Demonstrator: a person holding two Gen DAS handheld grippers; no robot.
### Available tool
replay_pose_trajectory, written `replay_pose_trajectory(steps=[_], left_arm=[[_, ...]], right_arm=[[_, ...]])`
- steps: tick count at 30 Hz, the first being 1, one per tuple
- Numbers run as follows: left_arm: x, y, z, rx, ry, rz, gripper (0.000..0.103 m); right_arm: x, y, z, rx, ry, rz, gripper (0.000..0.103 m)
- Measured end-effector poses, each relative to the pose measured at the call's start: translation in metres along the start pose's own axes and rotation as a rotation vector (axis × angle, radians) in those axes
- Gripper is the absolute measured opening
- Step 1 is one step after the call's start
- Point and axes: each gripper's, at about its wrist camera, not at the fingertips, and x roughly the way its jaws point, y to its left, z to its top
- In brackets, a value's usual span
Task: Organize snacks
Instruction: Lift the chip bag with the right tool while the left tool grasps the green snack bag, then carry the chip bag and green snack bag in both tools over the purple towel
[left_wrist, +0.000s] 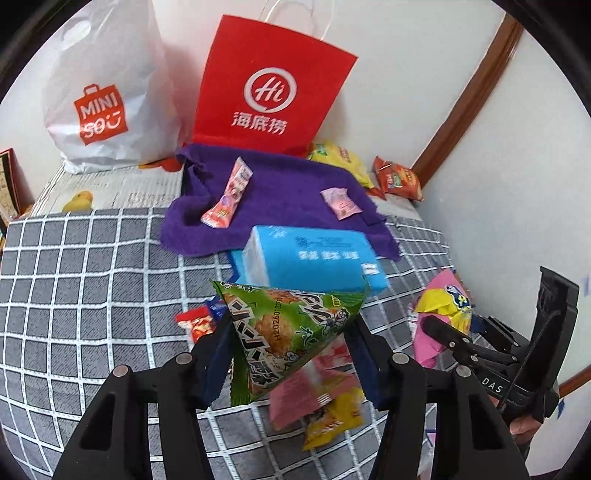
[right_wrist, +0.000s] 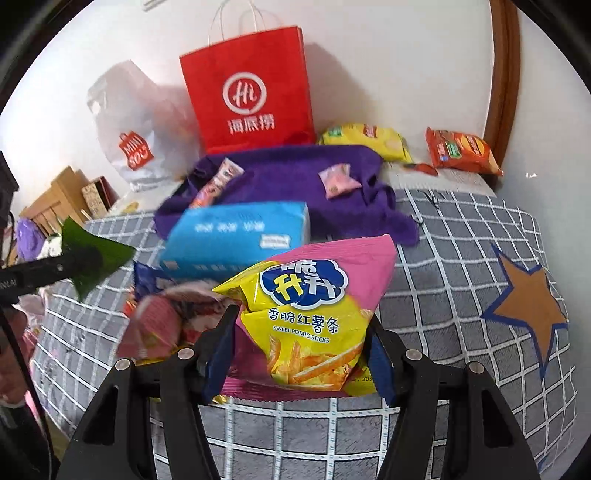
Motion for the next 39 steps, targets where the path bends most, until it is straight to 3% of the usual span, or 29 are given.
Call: replay_pose_trajectory(steps=[20, 39], left_arm=[[0.006, -0.017, 0.074, 0.027, -0.008, 0.016, 0.056], [0.051, -0.004, 0.156, 0.053, -0.023, 0.064, 0.056]], right_arm=[[0.001, -0.004, 0.081, -0.002, -0.052, -0.023, 0.063], [0.057, -0.004, 0.175, -0.044, -0.087, 0.003, 0.063]])
